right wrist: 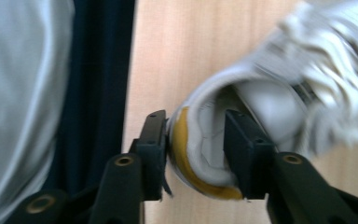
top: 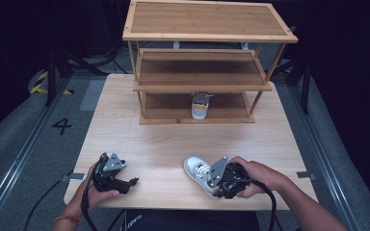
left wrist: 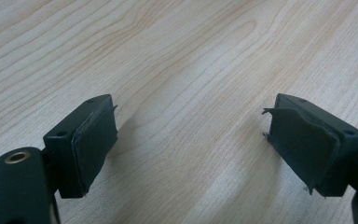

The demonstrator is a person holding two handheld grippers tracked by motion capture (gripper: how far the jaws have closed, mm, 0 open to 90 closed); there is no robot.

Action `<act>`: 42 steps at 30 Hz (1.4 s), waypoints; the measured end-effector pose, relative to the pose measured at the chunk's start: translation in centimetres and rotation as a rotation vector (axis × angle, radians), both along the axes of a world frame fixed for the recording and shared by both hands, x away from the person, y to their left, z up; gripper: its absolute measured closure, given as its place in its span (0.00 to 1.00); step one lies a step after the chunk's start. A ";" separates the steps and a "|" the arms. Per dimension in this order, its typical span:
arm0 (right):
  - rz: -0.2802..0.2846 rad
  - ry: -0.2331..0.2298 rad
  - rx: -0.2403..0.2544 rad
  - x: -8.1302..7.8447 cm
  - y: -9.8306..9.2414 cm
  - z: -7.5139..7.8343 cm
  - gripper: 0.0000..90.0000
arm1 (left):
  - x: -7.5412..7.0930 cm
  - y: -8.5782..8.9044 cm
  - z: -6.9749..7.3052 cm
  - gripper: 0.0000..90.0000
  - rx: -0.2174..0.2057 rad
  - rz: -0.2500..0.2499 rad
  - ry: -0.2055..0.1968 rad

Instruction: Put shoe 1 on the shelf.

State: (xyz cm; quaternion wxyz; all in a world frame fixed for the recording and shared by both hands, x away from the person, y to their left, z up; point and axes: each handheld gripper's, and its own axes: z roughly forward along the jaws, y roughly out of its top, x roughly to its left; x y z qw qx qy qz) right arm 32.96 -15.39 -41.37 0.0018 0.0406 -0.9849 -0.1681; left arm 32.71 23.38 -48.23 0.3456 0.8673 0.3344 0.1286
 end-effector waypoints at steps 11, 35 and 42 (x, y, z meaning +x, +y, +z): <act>0.000 0.085 0.127 -0.4 2.0 -0.6 0.73 | 0.0 0.0 0.0 0.17 -0.003 -0.002 0.001; 0.009 0.028 0.129 -0.4 1.0 -0.6 0.77 | 0.1 0.0 0.0 0.17 -0.005 -0.007 0.003; -0.036 -0.007 0.123 1.5 -0.6 0.2 0.77 | 0.1 0.0 0.0 0.17 -0.005 -0.011 0.004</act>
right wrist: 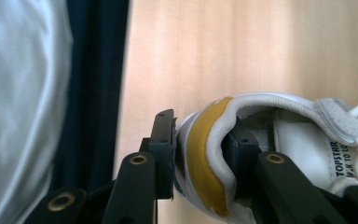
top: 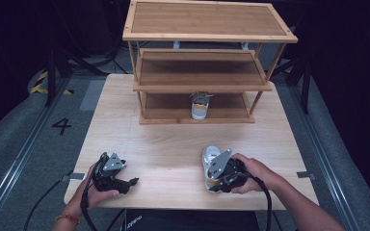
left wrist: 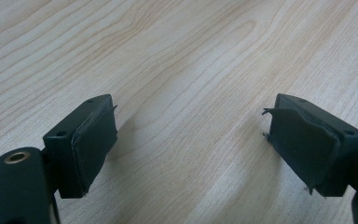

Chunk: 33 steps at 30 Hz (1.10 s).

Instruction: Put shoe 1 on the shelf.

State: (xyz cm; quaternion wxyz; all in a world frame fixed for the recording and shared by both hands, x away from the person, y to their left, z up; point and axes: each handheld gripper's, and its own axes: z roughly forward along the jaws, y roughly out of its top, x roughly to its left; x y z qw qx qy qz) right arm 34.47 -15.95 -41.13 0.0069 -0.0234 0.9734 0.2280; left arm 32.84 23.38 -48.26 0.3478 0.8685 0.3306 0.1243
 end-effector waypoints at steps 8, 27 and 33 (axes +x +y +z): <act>-0.058 -0.081 -0.022 3.2 -1.2 1.2 0.77 | 0.0 0.0 0.0 0.17 -0.001 -0.004 0.000; -0.146 -0.156 0.002 12.6 -1.9 2.8 0.77 | 0.0 0.0 0.0 0.17 -0.003 -0.004 0.000; -0.176 -0.128 0.028 15.0 -1.7 2.8 0.78 | 0.0 0.0 0.0 0.17 -0.003 -0.005 0.000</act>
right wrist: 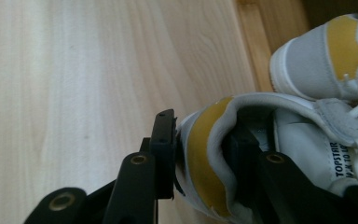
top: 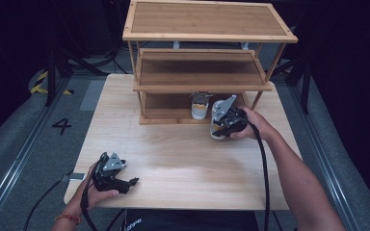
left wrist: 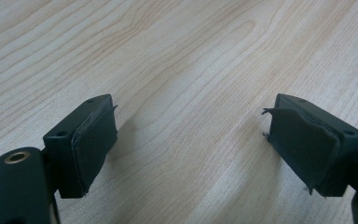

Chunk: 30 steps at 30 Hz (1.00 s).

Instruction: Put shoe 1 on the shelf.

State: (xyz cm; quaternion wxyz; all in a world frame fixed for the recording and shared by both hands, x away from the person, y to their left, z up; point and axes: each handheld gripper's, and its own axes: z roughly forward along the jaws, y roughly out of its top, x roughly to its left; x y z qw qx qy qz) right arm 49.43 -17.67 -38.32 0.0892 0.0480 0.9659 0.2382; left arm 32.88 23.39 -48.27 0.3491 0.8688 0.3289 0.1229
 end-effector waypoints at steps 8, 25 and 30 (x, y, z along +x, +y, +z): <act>-0.024 -0.006 -0.004 2.5 0.9 -0.8 0.77 | -0.1 0.0 0.0 0.17 0.001 0.002 -0.003; -0.053 -0.010 -0.079 5.6 2.3 -3.0 0.76 | -0.1 0.0 0.0 0.17 0.002 0.001 -0.001; -0.052 -0.004 -0.068 6.0 2.1 -3.1 0.75 | -0.1 0.0 0.0 0.17 0.002 0.001 0.000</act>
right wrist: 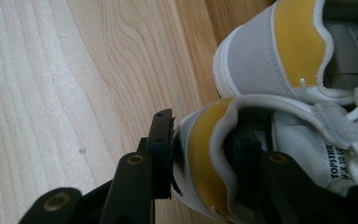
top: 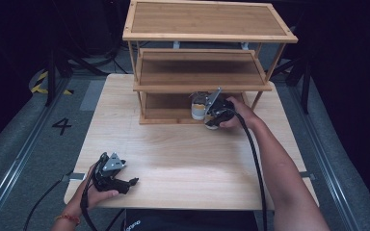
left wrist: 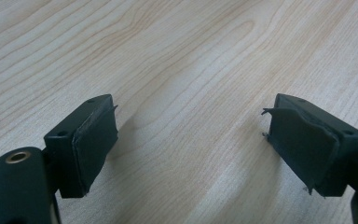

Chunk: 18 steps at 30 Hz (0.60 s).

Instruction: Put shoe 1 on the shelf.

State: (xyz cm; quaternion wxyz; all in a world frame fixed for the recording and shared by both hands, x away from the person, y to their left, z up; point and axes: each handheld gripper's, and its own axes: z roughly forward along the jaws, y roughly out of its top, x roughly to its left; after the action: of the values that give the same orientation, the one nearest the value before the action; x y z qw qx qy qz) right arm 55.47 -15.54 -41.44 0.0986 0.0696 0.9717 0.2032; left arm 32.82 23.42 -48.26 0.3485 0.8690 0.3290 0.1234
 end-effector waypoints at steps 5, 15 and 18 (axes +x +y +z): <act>-0.048 -0.038 0.019 0.3 -0.4 0.3 0.67 | 0.0 0.0 0.0 0.17 0.000 0.000 0.000; -0.113 -0.171 0.132 -0.9 -1.7 2.4 0.58 | 0.0 0.0 0.0 0.17 0.000 0.000 0.001; -0.134 -0.182 0.172 -1.5 -2.4 3.0 0.57 | 0.0 0.0 0.0 0.17 0.001 0.001 0.001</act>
State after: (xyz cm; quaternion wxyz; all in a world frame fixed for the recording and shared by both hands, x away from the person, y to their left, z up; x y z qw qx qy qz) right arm 53.96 -17.91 -38.42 0.1933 0.1238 0.9309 0.2843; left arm 32.79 23.43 -48.25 0.3481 0.8690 0.3293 0.1234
